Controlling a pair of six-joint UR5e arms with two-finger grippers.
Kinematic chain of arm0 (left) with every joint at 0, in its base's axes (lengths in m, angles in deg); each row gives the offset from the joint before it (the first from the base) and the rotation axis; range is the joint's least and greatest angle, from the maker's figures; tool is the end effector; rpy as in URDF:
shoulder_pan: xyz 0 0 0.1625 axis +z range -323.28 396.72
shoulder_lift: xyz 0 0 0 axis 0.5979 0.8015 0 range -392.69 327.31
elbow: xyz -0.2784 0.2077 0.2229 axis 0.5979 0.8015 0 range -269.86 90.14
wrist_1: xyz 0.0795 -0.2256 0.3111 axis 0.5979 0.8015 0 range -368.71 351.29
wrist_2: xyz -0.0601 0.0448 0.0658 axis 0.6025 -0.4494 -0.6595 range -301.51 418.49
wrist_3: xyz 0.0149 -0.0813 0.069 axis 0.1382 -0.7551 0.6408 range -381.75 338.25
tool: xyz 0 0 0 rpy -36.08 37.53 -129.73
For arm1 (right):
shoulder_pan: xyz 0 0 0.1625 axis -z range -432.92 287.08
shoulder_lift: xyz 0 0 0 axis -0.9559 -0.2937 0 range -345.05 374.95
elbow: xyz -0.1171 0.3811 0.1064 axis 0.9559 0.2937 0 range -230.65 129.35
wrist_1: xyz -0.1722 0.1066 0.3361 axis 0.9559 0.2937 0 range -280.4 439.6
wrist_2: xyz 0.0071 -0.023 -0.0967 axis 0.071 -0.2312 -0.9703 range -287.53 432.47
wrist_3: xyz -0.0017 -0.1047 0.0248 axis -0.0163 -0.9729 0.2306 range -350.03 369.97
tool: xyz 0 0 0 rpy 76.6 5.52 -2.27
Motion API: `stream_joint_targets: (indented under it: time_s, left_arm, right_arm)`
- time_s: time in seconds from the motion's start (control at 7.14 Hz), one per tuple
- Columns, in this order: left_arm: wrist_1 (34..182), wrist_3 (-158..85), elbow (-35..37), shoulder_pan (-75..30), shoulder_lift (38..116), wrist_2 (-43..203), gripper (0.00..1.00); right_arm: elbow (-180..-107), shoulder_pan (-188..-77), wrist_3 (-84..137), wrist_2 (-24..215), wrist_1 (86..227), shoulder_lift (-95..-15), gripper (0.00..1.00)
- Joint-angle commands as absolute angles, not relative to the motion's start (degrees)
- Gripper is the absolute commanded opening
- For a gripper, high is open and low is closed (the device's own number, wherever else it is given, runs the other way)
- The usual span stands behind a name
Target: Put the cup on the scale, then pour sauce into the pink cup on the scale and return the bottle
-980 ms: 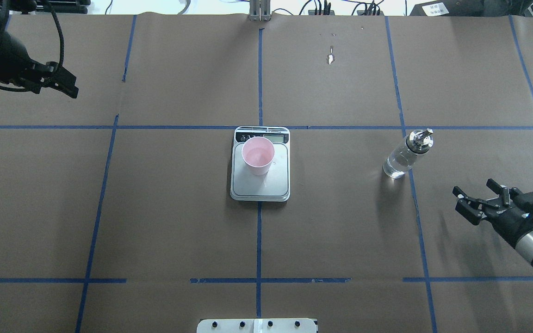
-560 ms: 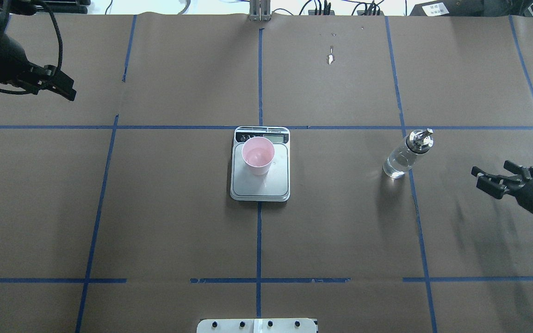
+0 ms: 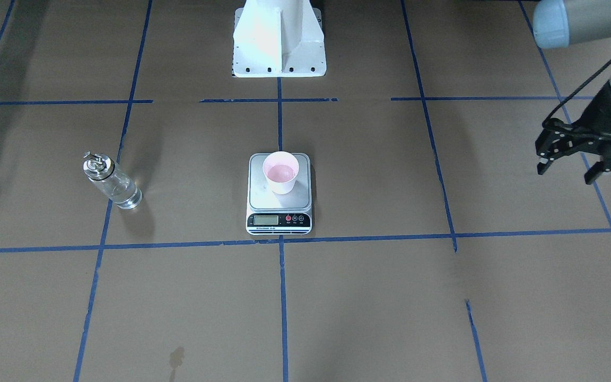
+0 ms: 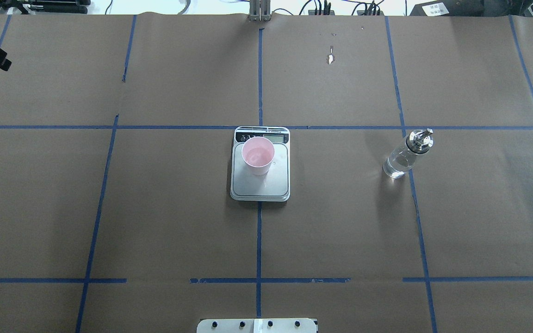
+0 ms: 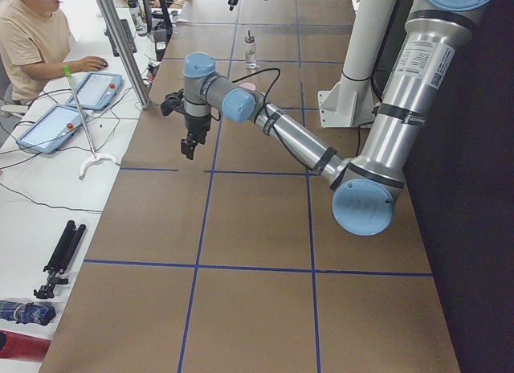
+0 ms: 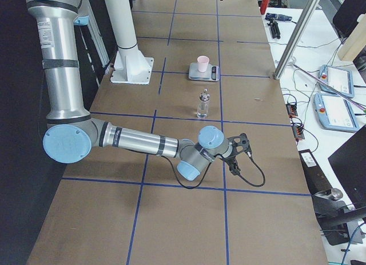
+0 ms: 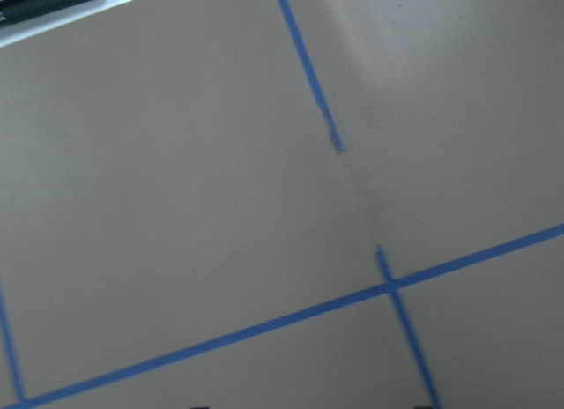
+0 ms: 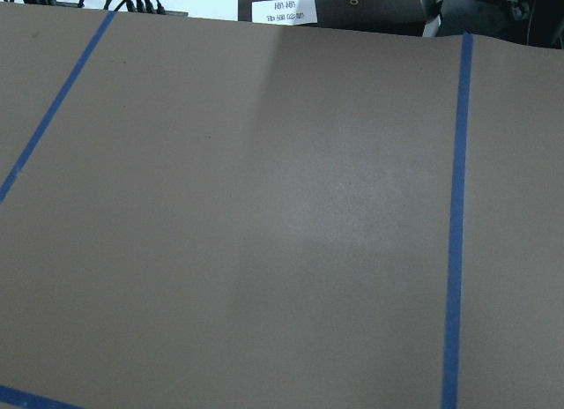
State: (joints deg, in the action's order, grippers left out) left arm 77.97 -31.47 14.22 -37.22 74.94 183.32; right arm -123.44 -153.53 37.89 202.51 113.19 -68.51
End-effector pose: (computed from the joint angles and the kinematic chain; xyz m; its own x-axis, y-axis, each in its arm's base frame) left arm 0.0883 -0.5664 0.3921 0.7446 0.3382 -0.5755 -0.1192 0.9157 0.3839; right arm -0.0246 -0.5416 0.6269 0.6542 -0.1895 0.7322 -0.2178 0.8798 0.4224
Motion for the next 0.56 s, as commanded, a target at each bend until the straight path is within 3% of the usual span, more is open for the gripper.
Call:
stream_joint_targets:
  time_s: [0.0,0.14,0.28,0.42]
  left_arm:
    - [80.8,-19.1,3.6,-46.4,74.8,189.4,0.82]
    - [83.3,-15.9,-1.5,-49.2,74.8,192.6,0.83]
    - [83.3,-16.5,-2.4,-49.5,73.2,194.1,1.0]
    - [83.2,-17.9,-2.7,-49.5,72.6,194.1,1.0]
  right_arm:
    - [-123.6,-159.0,23.8,208.3,129.8,-65.0,1.0]
    - [-124.0,-159.8,17.2,209.0,135.1,-64.9,1.0]
    - [-124.2,-160.1,12.3,209.7,141.6,-64.9,1.0]
    - [-125.7,-160.2,6.2,209.7,148.7,-64.9,1.0]
